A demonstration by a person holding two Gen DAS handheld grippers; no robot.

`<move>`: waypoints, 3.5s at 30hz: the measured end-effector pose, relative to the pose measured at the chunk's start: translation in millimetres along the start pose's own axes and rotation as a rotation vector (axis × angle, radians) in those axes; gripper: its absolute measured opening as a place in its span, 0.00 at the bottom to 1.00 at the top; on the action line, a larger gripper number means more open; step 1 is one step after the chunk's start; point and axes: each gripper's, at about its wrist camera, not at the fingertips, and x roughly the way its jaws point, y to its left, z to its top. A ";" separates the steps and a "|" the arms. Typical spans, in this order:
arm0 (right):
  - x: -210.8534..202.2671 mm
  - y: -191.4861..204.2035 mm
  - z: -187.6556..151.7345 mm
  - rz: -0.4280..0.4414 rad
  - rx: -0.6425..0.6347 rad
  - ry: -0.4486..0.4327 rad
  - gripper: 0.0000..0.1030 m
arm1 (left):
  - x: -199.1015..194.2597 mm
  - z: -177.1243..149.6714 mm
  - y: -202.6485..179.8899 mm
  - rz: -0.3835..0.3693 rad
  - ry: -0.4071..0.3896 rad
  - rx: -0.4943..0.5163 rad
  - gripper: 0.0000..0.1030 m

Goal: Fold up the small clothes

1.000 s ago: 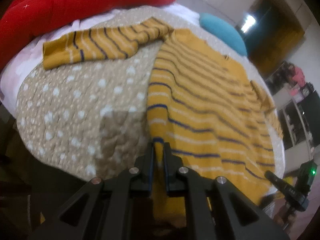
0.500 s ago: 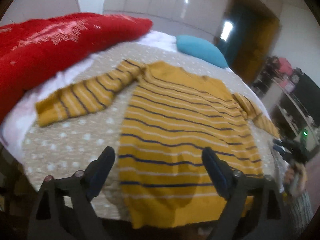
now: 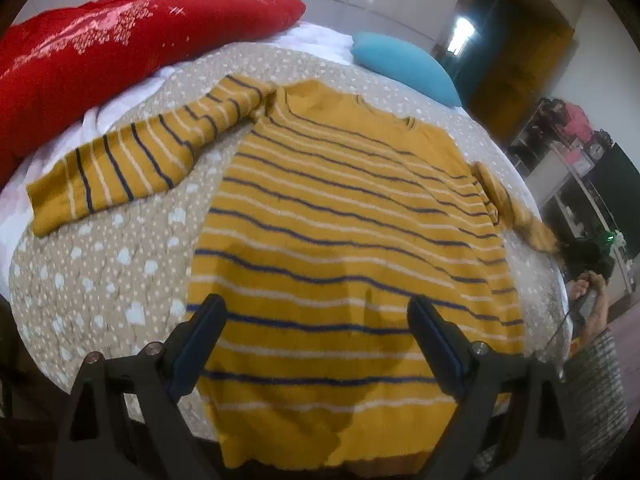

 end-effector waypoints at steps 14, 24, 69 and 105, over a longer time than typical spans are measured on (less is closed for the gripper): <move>-39.0 18.8 39.4 -0.189 -0.132 -0.118 0.06 | 16.3 6.3 -2.2 -0.049 0.019 -0.009 0.88; 17.0 186.8 -55.7 0.083 -0.373 0.084 0.06 | 5.1 2.4 41.0 -0.060 -0.008 -0.101 0.88; 117.7 424.9 -451.9 -0.027 -1.777 0.102 0.63 | -10.0 -16.8 109.2 -0.101 -0.066 -0.231 0.88; 170.8 494.0 -373.8 0.154 -1.305 0.440 0.30 | -1.7 -17.1 143.8 -0.162 -0.071 -0.298 0.88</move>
